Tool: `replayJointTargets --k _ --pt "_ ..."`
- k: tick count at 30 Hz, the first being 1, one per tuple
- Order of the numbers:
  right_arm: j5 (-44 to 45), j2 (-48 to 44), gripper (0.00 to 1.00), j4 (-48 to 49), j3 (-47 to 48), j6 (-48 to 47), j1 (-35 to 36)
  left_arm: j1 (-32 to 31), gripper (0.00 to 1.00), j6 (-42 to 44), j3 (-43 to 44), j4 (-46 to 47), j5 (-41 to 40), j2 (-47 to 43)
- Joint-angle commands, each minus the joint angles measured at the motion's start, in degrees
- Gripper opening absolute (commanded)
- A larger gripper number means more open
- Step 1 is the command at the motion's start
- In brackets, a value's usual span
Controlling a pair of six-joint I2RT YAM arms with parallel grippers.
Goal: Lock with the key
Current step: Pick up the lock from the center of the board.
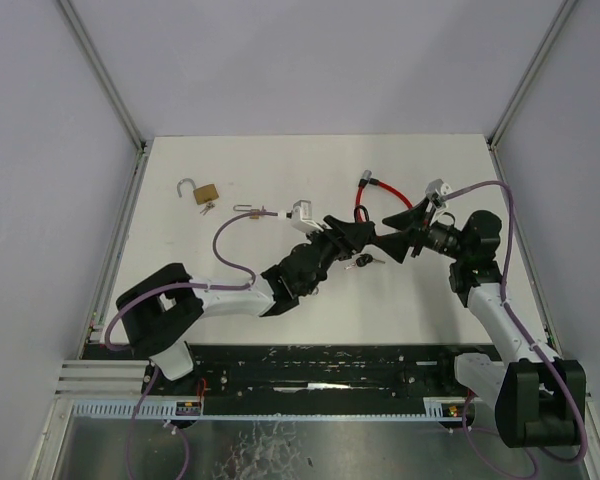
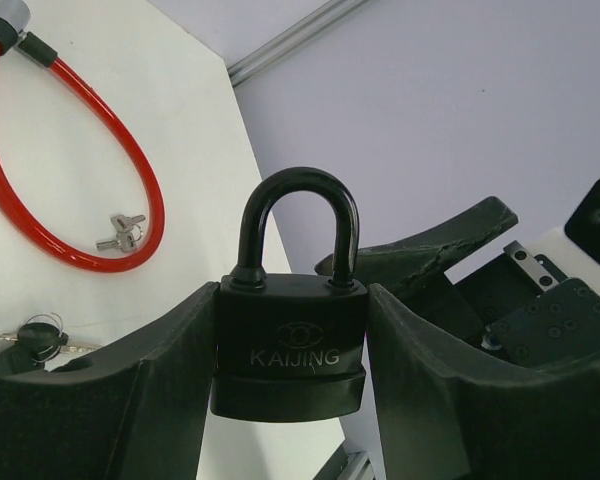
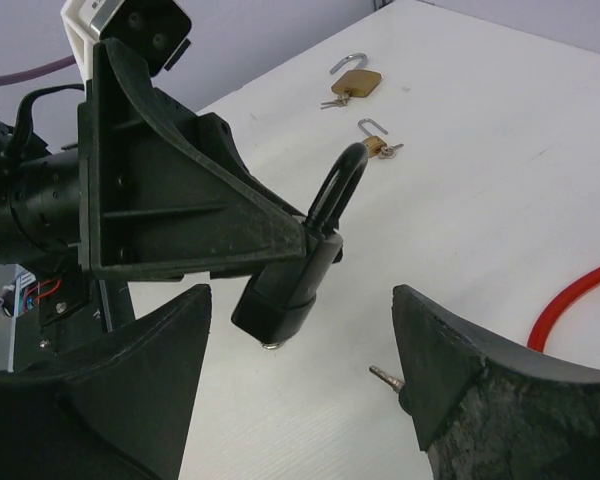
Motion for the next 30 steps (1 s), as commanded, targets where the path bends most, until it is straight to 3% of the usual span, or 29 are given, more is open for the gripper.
replayJointTargets --k 1,8,19,26,30 --pt "1.16 0.80 0.78 2.56 0.70 1.56 0.95 -1.54 0.00 -0.24 4.36 9.69 -4.50 0.75" --pt "4.08 2.40 0.74 -2.76 2.40 -0.35 2.02 -2.74 0.00 -1.97 5.62 9.19 -6.94 1.46" --pt "4.39 2.64 0.61 2.65 1.44 5.32 2.57 -3.81 0.01 -3.66 8.32 8.83 -6.83 4.09" --pt "3.01 4.26 0.44 1.76 2.70 5.95 2.57 -4.09 0.10 -2.30 9.35 7.59 -5.54 4.22" --pt "1.53 5.22 0.17 1.02 3.64 6.19 2.28 -4.06 0.21 -2.00 9.24 7.70 -4.62 4.31"
